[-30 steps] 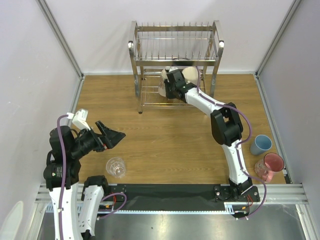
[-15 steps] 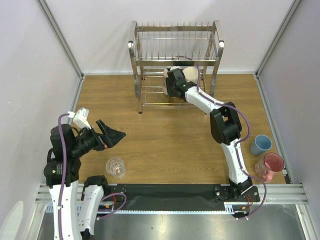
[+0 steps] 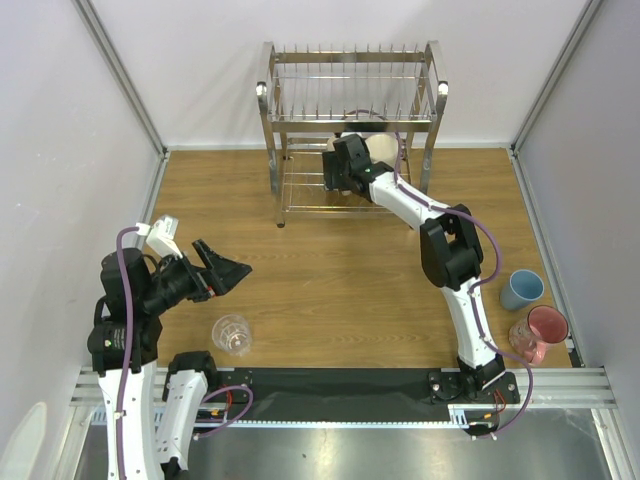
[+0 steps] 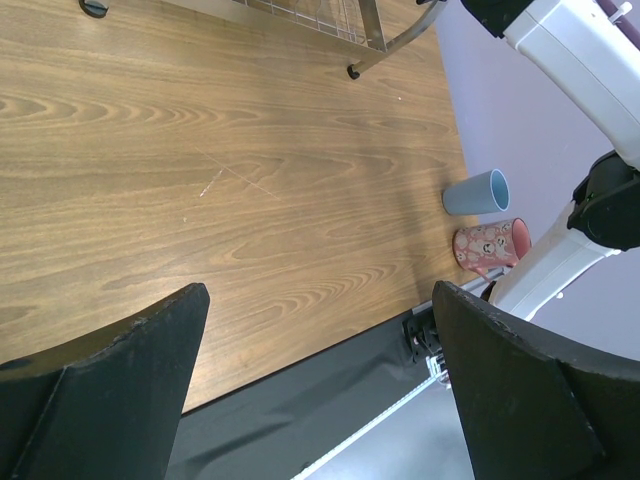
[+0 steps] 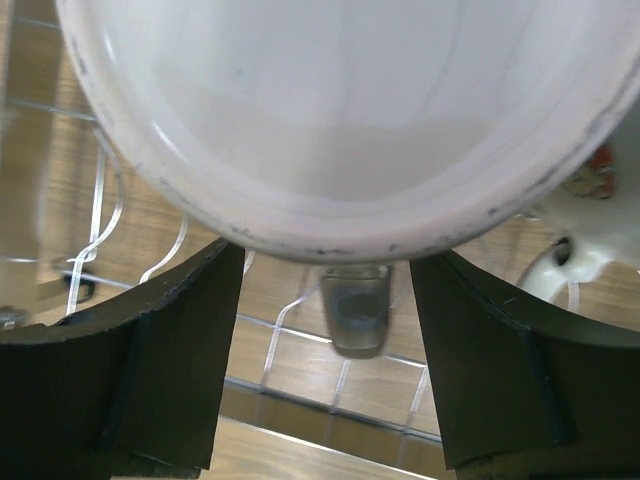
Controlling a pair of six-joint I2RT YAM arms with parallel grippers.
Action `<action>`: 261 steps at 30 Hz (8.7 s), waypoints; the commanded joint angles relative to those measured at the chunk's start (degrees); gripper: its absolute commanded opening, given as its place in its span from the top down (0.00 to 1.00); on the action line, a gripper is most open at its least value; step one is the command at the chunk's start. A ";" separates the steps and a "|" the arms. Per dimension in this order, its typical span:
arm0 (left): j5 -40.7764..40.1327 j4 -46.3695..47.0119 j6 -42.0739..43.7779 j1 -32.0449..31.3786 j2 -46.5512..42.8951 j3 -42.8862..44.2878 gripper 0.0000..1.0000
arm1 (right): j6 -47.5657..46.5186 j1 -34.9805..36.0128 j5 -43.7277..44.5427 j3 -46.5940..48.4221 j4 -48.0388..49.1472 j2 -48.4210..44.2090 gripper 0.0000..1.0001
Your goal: Load the cups into the dish rack
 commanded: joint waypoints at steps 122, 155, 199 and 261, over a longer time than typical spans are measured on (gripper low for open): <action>-53.58 -15.72 -40.09 -44.80 30.75 -3.07 1.00 | 29.13 3.08 -25.15 -65.27 -12.55 -79.44 0.16; -28.87 78.67 -57.04 -45.33 6.84 -18.52 1.00 | 43.11 7.64 -36.85 -57.81 21.11 -79.27 0.07; -35.73 97.48 -69.35 -48.23 9.03 -26.26 1.00 | 34.58 20.39 -14.69 -44.17 26.91 -65.20 0.21; -42.50 0.89 -17.76 -47.35 8.33 15.05 0.00 | -1.36 0.79 14.92 -53.23 30.06 -48.86 1.00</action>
